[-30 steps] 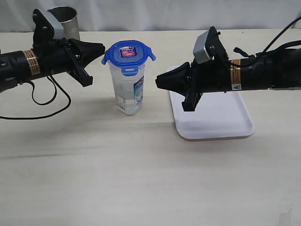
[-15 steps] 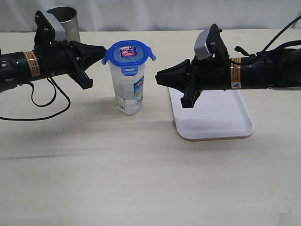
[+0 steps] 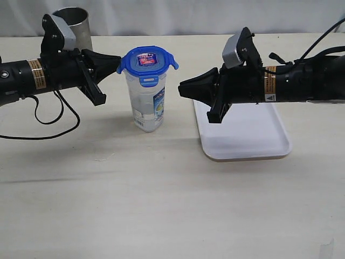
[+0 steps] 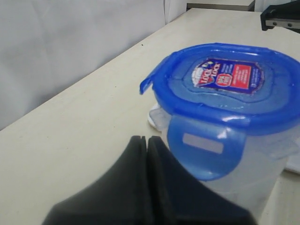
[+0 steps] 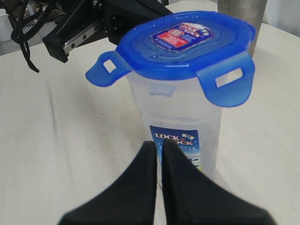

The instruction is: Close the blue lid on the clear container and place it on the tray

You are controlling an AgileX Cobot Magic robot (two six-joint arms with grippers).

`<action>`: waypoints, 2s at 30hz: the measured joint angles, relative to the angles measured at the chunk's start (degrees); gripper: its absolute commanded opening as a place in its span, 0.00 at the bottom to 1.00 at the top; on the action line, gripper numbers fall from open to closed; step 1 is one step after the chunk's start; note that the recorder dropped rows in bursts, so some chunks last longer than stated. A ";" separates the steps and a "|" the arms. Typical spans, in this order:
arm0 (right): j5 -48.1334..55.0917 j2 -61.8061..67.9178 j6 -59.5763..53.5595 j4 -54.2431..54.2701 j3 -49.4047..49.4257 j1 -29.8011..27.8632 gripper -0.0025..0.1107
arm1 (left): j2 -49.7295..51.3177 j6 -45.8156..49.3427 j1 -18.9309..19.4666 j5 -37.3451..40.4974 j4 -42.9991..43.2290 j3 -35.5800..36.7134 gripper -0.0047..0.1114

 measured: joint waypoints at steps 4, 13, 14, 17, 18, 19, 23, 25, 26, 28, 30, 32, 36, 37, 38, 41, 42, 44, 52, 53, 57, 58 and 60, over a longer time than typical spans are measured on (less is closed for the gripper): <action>0.00 0.00 0.00 0.00 0.00 0.00 0.06 | 0.00 0.00 0.00 0.00 0.00 0.00 0.04; 0.00 0.00 0.00 0.00 0.00 0.00 0.06 | -1.37 -0.62 0.00 1.20 0.34 0.00 0.04; 0.00 0.00 0.00 0.00 0.00 0.00 0.06 | -1.37 -0.62 0.00 1.31 0.45 0.00 0.04; 0.19 0.00 0.00 0.00 0.00 0.00 0.06 | -1.37 -0.62 0.00 1.42 0.57 0.00 0.04; 0.30 0.00 0.00 0.00 0.00 0.00 0.06 | -1.37 -0.62 0.00 1.42 0.68 0.00 0.04; 0.41 0.00 0.00 0.00 0.00 0.00 0.06 | -1.37 -0.73 0.00 1.42 0.68 0.00 0.04; 0.45 0.00 0.00 0.00 0.00 0.00 0.06 | -2.08 -1.05 0.54 1.42 1.12 0.00 0.04; 0.49 0.00 0.00 0.00 0.00 0.00 0.06 | -2.92 -1.31 1.36 1.42 1.12 0.00 0.04; 0.59 0.00 0.00 0.00 0.00 0.00 0.06 | -3.17 -1.54 1.78 1.42 1.12 0.00 0.04; 0.59 0.00 0.00 0.00 0.00 0.00 0.06 | -3.19 -2.12 2.16 1.53 1.59 0.00 0.04; 0.59 0.00 0.00 0.00 0.00 0.00 0.06 | -3.19 -2.66 2.28 1.81 2.51 0.00 0.04; 0.59 0.00 0.00 0.00 0.00 0.00 0.06 | -3.19 -3.68 2.28 1.81 4.24 0.00 0.04; 0.59 0.00 0.11 0.00 0.00 0.00 0.06 | -3.19 -4.53 2.37 1.29 7.03 0.00 0.04; 0.59 0.00 0.11 0.00 0.00 0.00 0.06 | -3.19 -4.76 2.37 1.29 7.34 0.00 0.04; 0.59 0.00 0.11 0.00 0.00 0.00 0.06 | -3.19 -4.76 2.37 1.17 7.44 0.00 0.04; 0.59 0.00 0.11 0.00 0.00 0.00 0.06 | -3.19 -4.76 2.37 -0.11 7.55 0.00 0.04; 0.59 0.00 0.11 0.00 0.00 0.00 0.06 | -3.19 -4.76 2.37 -0.53 7.06 0.00 0.04; 0.59 0.00 0.11 0.00 0.00 0.00 0.06 | -3.19 -4.76 2.37 -1.09 5.95 0.00 0.04; 0.59 0.00 0.21 0.00 0.00 0.00 0.06 | -1.34 -2.81 2.37 -1.54 1.53 0.00 0.04; 0.59 0.00 0.21 0.00 0.00 0.00 0.06 | -0.87 -2.38 2.37 -1.54 1.05 0.00 0.04; 0.59 0.00 0.21 0.00 0.00 0.00 0.06 | -0.44 -1.68 2.37 -1.69 -0.32 0.00 0.04; 0.59 0.00 0.21 0.00 0.00 0.00 0.06 | -0.44 -1.54 2.37 -1.98 -0.32 0.00 0.04; 0.59 0.00 0.21 0.00 0.00 0.00 0.06 | -0.44 -1.55 2.37 -2.47 -0.09 0.00 0.04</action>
